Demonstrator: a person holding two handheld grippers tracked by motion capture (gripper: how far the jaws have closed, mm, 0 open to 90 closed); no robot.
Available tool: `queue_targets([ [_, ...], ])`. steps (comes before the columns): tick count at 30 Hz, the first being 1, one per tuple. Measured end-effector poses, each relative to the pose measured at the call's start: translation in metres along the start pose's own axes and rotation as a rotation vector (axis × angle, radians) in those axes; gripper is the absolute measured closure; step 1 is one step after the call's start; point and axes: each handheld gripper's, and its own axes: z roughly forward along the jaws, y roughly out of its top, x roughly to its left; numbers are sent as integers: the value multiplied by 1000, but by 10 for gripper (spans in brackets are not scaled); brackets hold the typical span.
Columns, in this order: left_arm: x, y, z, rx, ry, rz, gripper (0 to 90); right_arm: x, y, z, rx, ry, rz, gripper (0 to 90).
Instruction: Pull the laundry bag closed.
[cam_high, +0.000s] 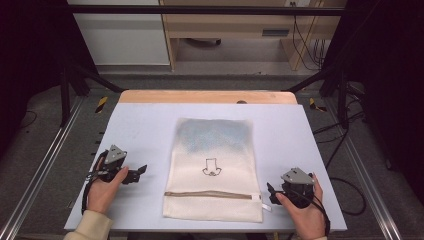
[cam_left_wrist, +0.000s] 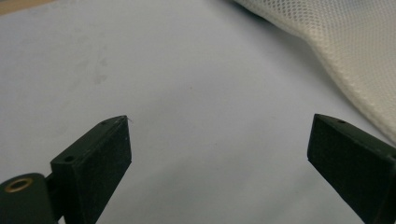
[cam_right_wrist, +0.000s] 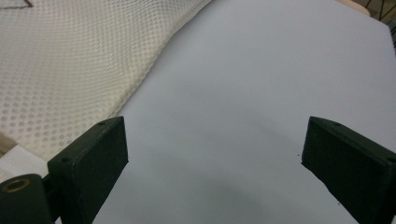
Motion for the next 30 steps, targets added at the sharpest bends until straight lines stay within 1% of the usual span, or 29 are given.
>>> queue_targets([
  [1, -3, 1, -4, -13, 1, 19, 60, -1, 0, 0, 0, -3, 17, 77],
  [2, -6, 2, -7, -28, 2, 45, 58, -2, 0, 1, 2, -9, 23, 78],
  [3, -8, 2, -10, -37, -14, 53, 45, -3, 0, 2, 11, -17, 24, 78],
  [4, -9, 3, -12, -37, -31, 44, 30, -3, 0, 3, 30, -23, 27, 81],
  [6, -10, 4, -15, -39, -25, 25, 32, -2, -3, 4, 80, -26, 60, 85],
  [7, -11, 4, -16, -38, -21, 23, 35, -2, -4, 4, 83, -18, 59, 86],
  [8, -12, 4, -17, -38, -20, 25, 36, -2, -4, 3, 78, -19, 57, 94],
  [10, -14, 4, -20, -46, -33, 20, 36, 0, -2, 0, 57, -22, 55, 113],
  [11, -16, 3, -22, -53, -30, 14, 34, 1, -2, -1, 48, -19, 49, 118],
  [12, -19, 3, -24, -47, -20, 14, 28, 2, -1, -1, 50, -12, 45, 118],
  [13, -22, 2, -26, -40, 4, 26, 25, 4, 0, 0, 59, 4, 48, 117],
  [14, -26, 1, -29, -42, 43, 34, 23, 5, 0, 2, 63, 6, 38, 118],
  [15, -29, 1, -31, -50, 57, 30, 26, 6, 0, 2, 67, 8, 26, 121],
  [16, -31, 0, -33, -58, 61, 28, 26, 7, 0, 2, 64, 14, 25, 127],
  [18, -35, -1, -37, -68, 51, 24, 22, 9, 1, 1, 62, 25, 18, 139],
  [20, -39, -1, -41, -79, 58, 57, 20, 11, 2, 0, 56, 26, 20, 139],
  [21, -39, -2, -43, -74, 61, 78, 22, 11, 3, -1, 55, 31, 14, 140],
  [22, -39, -2, -43, -73, 57, 87, 25, 13, 4, -1, 52, 31, 10, 141],
  [24, -37, -2, -41, -64, 55, 91, 28, 15, 6, -3, 41, 40, 0, 148],
  [26, -36, -3, -39, -53, 52, 92, 38, 19, 13, -4, 36, 68, 7, 169],
  [27, -36, -3, -38, -52, 51, 89, 44, 21, 17, -4, 37, 73, -7, 169],
  [28, -36, -4, -38, -46, 57, 90, 52, 24, 22, -5, 37, 81, -17, 169],
  [30, -35, -5, -37, -29, 75, 97, 56, 32, 32, -6, 12, 102, -34, 179],
])
